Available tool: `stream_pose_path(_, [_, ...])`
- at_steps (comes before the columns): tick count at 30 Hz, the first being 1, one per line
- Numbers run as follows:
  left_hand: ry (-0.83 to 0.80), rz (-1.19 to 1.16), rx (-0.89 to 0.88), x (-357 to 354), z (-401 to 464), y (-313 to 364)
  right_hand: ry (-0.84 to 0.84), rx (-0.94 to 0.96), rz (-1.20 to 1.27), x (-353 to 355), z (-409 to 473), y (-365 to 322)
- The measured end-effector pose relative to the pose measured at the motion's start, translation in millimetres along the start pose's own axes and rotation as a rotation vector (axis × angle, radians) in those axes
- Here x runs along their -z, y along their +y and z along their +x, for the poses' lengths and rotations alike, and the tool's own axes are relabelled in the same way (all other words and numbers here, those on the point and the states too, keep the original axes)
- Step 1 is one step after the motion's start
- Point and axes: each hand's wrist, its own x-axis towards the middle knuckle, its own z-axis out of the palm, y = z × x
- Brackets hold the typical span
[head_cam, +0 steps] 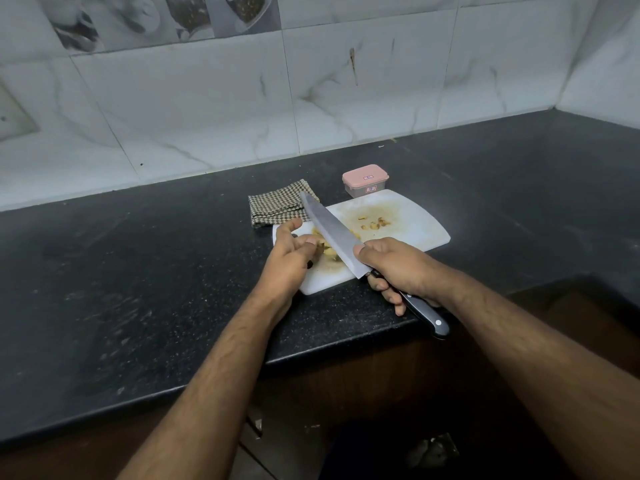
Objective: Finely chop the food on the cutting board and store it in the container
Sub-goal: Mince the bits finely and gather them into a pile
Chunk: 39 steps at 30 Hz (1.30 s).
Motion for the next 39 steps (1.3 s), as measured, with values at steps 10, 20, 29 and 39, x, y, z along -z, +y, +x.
stream_pose_path(10, [0.051, 0.206, -0.186, -1.5, 4.4, -13.0, 0.080, 0.009, 0.068, -2.0, 1.1, 1.1])
stream_pose_path(20, [0.130, 0.357, -0.230, 1.6, -1.1, -11.5, 0.127, 0.037, 0.114, -2.0, 0.2, 3.0])
stream_pose_path(29, [0.075, 0.565, -0.252, -5.2, -0.9, -8.4, 0.150, 0.050, 0.124, -2.2, -2.2, 2.7])
stream_pose_path(39, [0.133, 1.147, -0.453, -18.5, 5.9, 4.6, 0.182, 0.071, 0.150, -4.9, -5.9, 2.2])
